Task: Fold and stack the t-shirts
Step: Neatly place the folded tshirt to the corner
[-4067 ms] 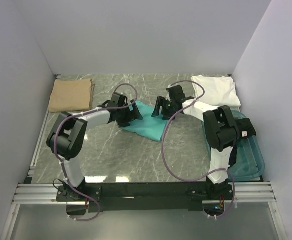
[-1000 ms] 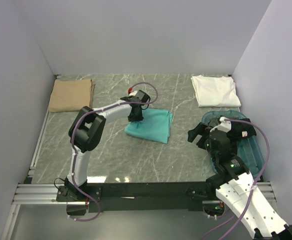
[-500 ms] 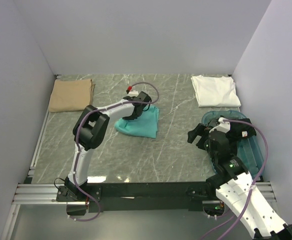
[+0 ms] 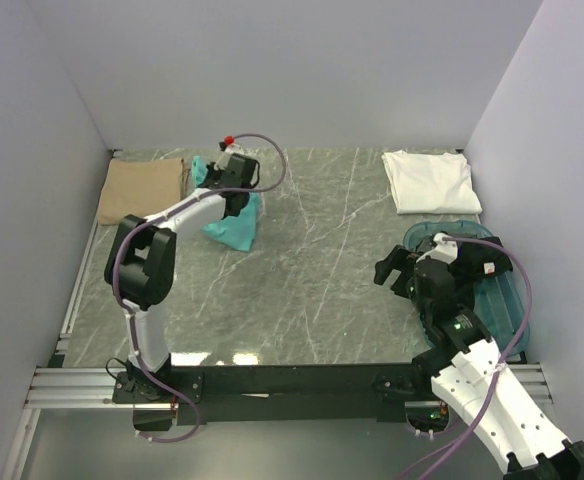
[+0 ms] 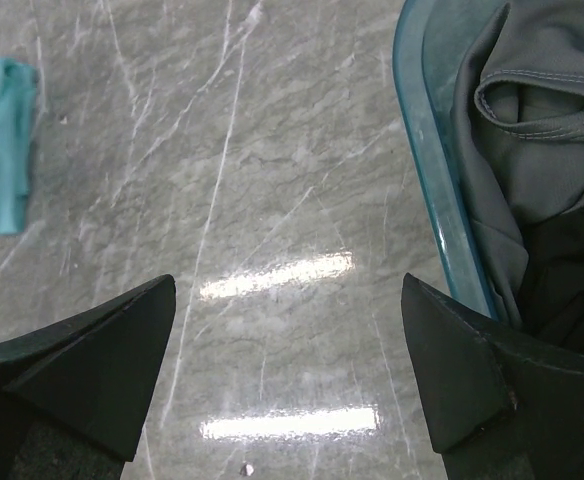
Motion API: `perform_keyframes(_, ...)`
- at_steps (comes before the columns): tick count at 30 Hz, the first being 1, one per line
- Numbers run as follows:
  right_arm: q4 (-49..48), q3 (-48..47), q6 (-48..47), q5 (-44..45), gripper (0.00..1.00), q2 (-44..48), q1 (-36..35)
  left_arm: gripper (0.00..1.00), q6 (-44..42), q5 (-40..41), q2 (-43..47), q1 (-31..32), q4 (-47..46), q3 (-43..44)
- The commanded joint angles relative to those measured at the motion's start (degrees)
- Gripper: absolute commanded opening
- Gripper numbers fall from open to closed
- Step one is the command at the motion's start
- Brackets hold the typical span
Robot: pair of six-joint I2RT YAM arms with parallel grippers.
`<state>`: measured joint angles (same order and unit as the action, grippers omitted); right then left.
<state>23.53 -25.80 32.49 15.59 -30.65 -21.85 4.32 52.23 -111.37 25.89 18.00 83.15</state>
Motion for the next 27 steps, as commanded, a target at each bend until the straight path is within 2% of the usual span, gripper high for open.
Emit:
perform_keyframes(1, -3.5, 0.0, -1.0, 2.1, 1.00, -1.3, 0.4, 0.01, -14.2, 1.4, 3.6, -2.6, -10.3, -0.5)
perform_keyframes(10, -4.7, -0.2, -1.2, 2.9, 1.00, -4.1, 0.3, 0.01, -26.7, -1.6, 1.9, -9.8, -17.6, 2.2)
perform_keyframes(15, -5.5, -0.1, -1.2, 3.0, 1.00, -5.5, 0.3, 0.01, -28.0, -1.8, 1.0, -12.4, -16.7, 6.2)
perform_keyframes(27, -5.3, -0.3, -1.2, 3.7, 1.00, -6.7, 0.4, 0.01, -26.6, -6.0, 5.1, -15.2, -16.2, 9.3)
